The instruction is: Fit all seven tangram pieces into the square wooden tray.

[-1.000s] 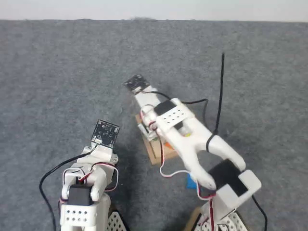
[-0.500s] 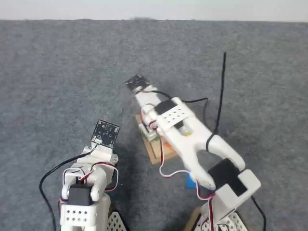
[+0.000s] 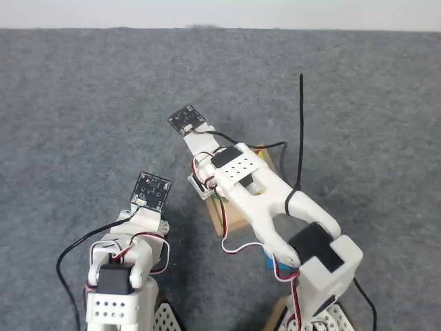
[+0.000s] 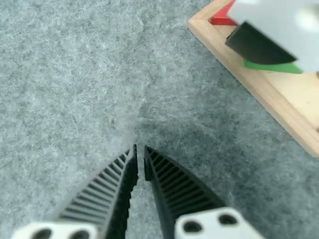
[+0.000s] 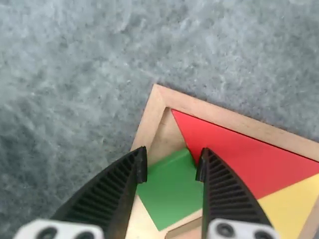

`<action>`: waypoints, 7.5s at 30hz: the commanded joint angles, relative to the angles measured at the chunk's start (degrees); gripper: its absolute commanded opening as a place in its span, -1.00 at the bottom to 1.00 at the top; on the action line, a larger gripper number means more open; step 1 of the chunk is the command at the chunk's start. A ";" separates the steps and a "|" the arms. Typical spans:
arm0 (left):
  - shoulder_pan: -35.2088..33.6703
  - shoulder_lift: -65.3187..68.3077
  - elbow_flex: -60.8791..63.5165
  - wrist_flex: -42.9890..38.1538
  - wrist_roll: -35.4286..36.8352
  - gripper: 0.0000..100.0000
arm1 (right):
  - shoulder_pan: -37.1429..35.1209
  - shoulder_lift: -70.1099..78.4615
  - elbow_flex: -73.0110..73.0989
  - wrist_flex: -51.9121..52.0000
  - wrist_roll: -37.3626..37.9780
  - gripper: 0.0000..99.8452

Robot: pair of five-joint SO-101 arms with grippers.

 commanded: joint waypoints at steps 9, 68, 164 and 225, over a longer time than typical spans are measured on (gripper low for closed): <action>-0.35 -0.97 -0.57 0.18 -0.44 -0.96 | 4.44 -0.57 -0.26 0.13 -3.16 -0.65; -0.26 -0.97 -0.57 0.18 -0.44 -0.96 | 18.59 -45.05 45.36 31.96 51.87 -0.64; -0.26 -0.97 -0.57 0.18 -0.44 -0.96 | -3.82 -18.15 12.48 11.30 -1.93 -0.98; -0.35 -0.97 -0.57 0.18 -0.44 -0.96 | 0.84 -18.86 18.29 10.95 9.14 -0.82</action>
